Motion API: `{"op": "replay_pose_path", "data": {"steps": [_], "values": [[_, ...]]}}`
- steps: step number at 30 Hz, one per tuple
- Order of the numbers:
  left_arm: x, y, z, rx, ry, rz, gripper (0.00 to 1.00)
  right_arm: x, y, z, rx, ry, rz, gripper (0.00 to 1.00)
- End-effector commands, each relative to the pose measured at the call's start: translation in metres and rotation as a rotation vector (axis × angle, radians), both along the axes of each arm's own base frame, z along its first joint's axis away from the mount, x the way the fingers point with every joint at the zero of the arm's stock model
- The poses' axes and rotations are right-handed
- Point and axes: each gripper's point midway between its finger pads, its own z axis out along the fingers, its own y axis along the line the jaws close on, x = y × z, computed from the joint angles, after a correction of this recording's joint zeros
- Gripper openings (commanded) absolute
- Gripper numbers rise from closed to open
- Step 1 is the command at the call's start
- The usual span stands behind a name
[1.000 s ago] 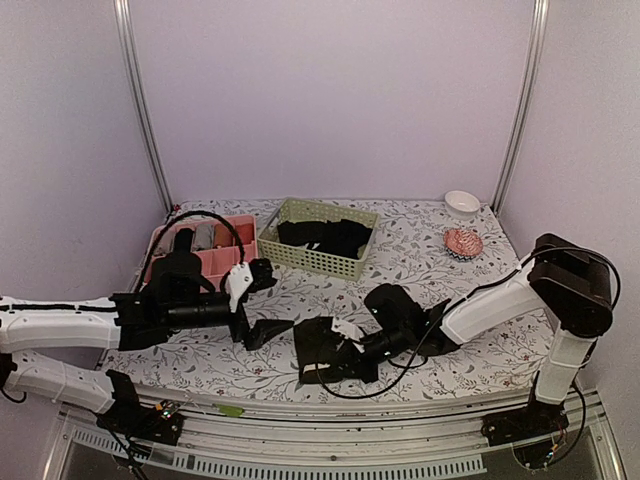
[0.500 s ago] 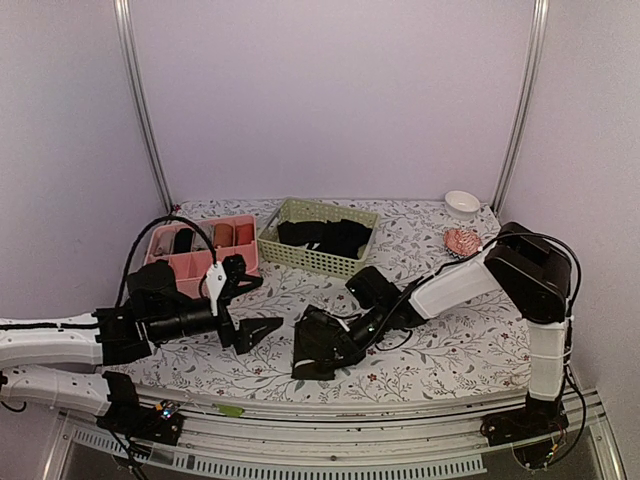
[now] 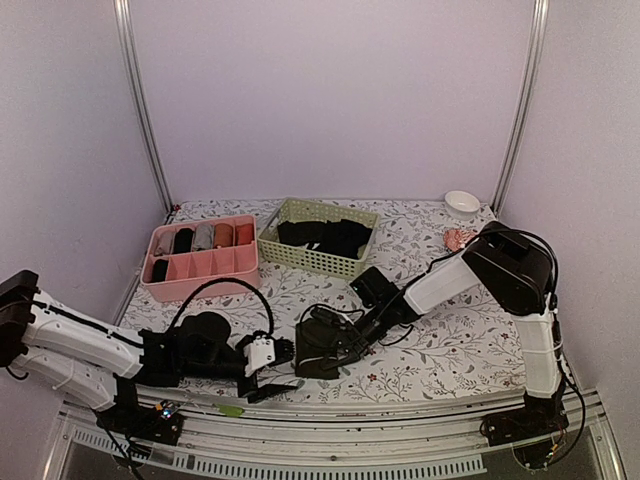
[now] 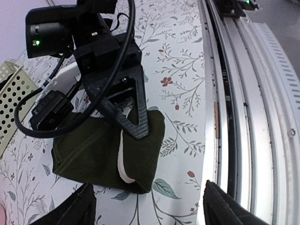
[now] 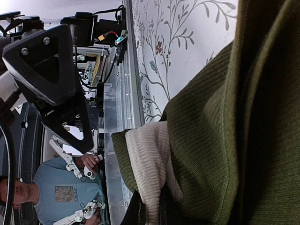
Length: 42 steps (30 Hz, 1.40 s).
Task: Roll the underwear
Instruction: Roll the underwear at the center of the board.
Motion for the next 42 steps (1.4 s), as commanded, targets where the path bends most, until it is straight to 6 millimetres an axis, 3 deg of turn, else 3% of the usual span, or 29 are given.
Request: {"op": "replay_pose_path", "data": {"steps": [1,4,10,16,26,28,33,38,42], "values": [[0.004,-0.019,0.001,0.014,-0.096,-0.046,0.77,-0.003,-0.011,-0.031,-0.104,0.091,-0.026,0.00],[0.007,-0.027,-0.010,0.054,-0.116,-0.064,0.75,-0.004,-0.011,-0.032,-0.103,0.096,-0.025,0.00],[0.007,-0.044,-0.011,0.056,-0.152,-0.104,0.71,-0.003,-0.012,-0.036,-0.118,0.099,-0.032,0.00],[0.005,-0.057,-0.031,0.124,-0.156,-0.150,0.56,-0.003,-0.011,-0.035,-0.112,0.102,-0.039,0.00],[0.004,-0.046,-0.070,0.255,-0.096,-0.141,0.45,-0.007,-0.013,-0.030,-0.088,0.107,-0.024,0.00],[0.004,-0.044,-0.070,0.258,-0.096,-0.133,0.45,-0.006,-0.013,-0.029,-0.089,0.103,-0.025,0.00],[0.010,-0.040,-0.065,0.252,-0.117,-0.092,0.60,-0.007,-0.016,-0.034,-0.111,0.100,-0.025,0.00],[0.009,-0.039,-0.064,0.256,-0.124,-0.103,0.57,-0.007,-0.017,-0.035,-0.119,0.096,-0.030,0.00],[0.015,-0.033,-0.075,0.296,-0.146,-0.075,0.55,-0.006,-0.017,-0.036,-0.127,0.089,-0.035,0.00]]}}
